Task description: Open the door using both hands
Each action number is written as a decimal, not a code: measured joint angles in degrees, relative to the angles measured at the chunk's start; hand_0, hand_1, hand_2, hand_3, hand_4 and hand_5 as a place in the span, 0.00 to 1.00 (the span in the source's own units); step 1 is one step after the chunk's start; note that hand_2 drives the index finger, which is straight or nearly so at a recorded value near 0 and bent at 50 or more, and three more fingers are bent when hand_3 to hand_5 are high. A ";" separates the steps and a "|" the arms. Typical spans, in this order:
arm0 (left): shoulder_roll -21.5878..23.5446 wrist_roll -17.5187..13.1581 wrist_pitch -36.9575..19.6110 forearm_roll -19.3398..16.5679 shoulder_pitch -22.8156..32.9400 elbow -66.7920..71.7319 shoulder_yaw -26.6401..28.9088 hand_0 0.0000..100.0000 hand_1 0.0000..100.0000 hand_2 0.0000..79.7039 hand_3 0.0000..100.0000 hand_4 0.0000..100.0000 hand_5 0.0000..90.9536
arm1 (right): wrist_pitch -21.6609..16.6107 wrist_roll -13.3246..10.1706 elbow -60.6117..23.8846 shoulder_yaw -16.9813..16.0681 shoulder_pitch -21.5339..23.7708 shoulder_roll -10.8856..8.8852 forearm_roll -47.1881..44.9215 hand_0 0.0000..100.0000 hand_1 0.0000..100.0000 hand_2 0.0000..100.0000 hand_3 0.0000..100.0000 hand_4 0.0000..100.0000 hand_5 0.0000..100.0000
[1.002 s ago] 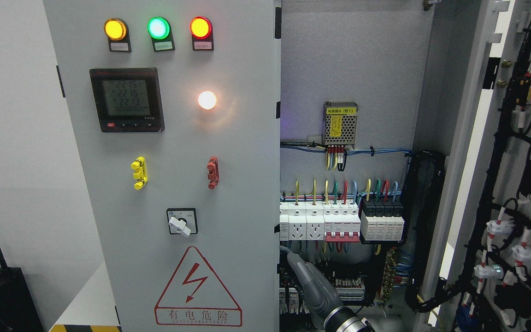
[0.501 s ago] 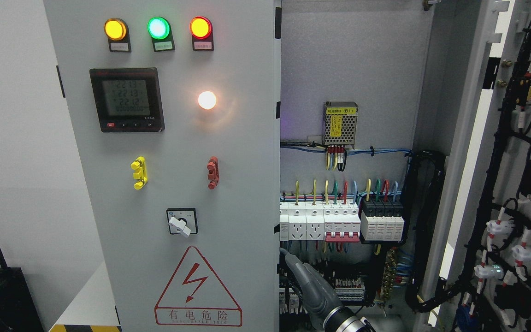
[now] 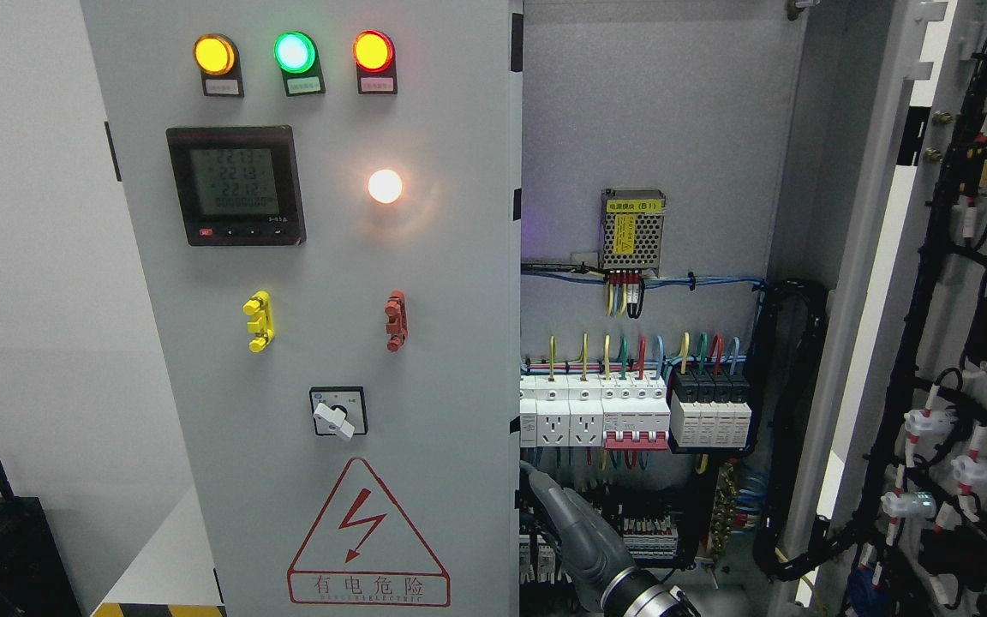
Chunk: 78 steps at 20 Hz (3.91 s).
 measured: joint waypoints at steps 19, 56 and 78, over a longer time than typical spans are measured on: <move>0.00 0.00 -0.16 0.00 0.00 0.00 -0.07 0.00 0.00 0.00 0.00 0.00 0.00 | -0.06 2.34 1.67 -0.34 -1.55 -0.03 -0.94 0.38 0.00 0.00 0.00 0.00 0.00; 0.00 -0.04 0.00 0.00 0.00 0.00 -0.09 0.00 0.00 0.00 0.00 0.00 0.00 | -0.55 7.78 5.91 -0.73 -4.36 -0.03 -2.94 0.38 0.00 0.00 0.00 0.00 0.00; 0.00 -0.05 0.06 0.00 0.00 0.00 0.01 0.00 0.00 0.00 0.00 0.00 0.00 | -0.43 11.41 6.38 -0.81 -5.11 -0.04 -3.09 0.38 0.00 0.00 0.00 0.00 0.00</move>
